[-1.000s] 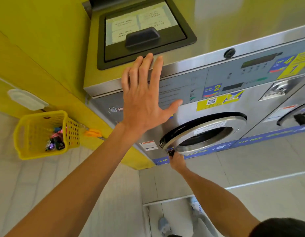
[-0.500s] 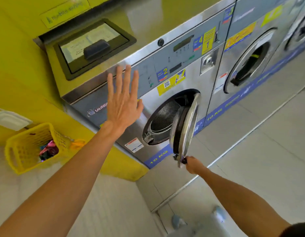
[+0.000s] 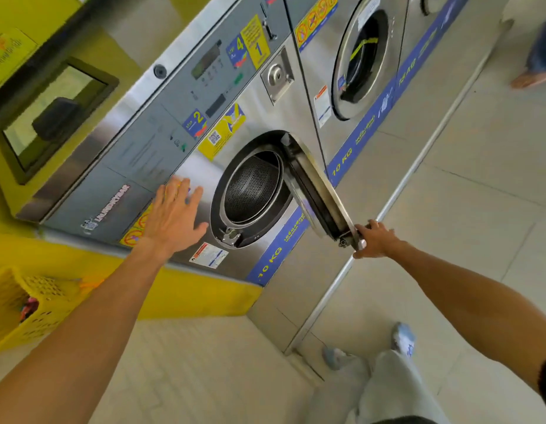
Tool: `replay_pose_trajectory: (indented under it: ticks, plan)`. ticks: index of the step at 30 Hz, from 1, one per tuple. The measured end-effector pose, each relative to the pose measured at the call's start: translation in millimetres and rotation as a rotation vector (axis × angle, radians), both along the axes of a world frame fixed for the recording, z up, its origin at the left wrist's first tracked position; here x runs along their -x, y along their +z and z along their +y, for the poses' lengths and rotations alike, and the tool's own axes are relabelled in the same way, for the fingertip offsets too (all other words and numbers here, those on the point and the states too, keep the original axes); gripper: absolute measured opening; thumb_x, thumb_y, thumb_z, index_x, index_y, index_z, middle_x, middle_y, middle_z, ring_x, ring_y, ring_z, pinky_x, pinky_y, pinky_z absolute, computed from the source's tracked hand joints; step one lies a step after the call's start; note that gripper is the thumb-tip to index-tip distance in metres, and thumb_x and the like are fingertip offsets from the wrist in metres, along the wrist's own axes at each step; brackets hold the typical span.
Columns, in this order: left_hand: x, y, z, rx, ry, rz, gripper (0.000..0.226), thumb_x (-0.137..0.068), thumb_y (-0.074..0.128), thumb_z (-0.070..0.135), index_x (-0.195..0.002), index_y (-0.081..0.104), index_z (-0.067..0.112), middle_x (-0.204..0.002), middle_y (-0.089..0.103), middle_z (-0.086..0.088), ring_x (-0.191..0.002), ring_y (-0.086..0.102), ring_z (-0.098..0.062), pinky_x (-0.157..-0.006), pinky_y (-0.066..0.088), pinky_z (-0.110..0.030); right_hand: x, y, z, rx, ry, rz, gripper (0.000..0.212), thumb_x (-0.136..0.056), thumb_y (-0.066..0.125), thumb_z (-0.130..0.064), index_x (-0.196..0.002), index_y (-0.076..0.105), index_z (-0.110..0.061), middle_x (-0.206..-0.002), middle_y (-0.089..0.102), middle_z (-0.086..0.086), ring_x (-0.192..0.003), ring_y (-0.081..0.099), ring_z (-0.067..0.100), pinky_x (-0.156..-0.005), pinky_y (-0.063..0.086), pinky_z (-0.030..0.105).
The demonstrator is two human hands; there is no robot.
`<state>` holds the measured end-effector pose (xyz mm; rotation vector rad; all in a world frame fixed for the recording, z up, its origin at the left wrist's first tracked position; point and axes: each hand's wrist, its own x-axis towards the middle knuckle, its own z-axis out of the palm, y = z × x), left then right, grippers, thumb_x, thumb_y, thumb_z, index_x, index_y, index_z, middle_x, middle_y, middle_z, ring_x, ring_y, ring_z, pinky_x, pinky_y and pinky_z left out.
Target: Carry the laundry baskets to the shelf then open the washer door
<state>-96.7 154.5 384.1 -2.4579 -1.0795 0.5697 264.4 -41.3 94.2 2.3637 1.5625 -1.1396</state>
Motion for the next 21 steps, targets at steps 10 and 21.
replay_pose_trajectory:
  ticks: [10, 21]
  plan:
    - [-39.6, -34.6, -34.5, 0.192, 0.131, -0.187, 0.085, -0.088, 0.063, 0.051, -0.153, 0.029, 0.008, -0.157, 0.029, -0.023, -0.147, 0.023, -0.041, -0.117, 0.024, -0.056, -20.0, 10.5, -4.7, -0.381, -0.235, 0.095, 0.025, -0.086, 0.059, -0.036, -0.097, 0.064, -0.014, -0.102, 0.065, 0.01, -0.102, 0.061, 0.035, -0.083, 0.052, 0.045]
    - [-27.0, -24.3, -65.6, 0.23, 0.26, -0.225, 0.086, -0.088, 0.063, 0.051, -0.154, 0.027, 0.009, -0.16, 0.026, -0.021, -0.149, 0.02, -0.039, -0.117, 0.027, -0.054, -53.8, 12.3, -6.9, -0.247, -0.12, 0.117, 0.05, -0.088, 0.048, -0.058, -0.121, 0.063, -0.023, -0.112, 0.059, 0.006, -0.112, 0.057, 0.031, -0.092, 0.05, 0.051]
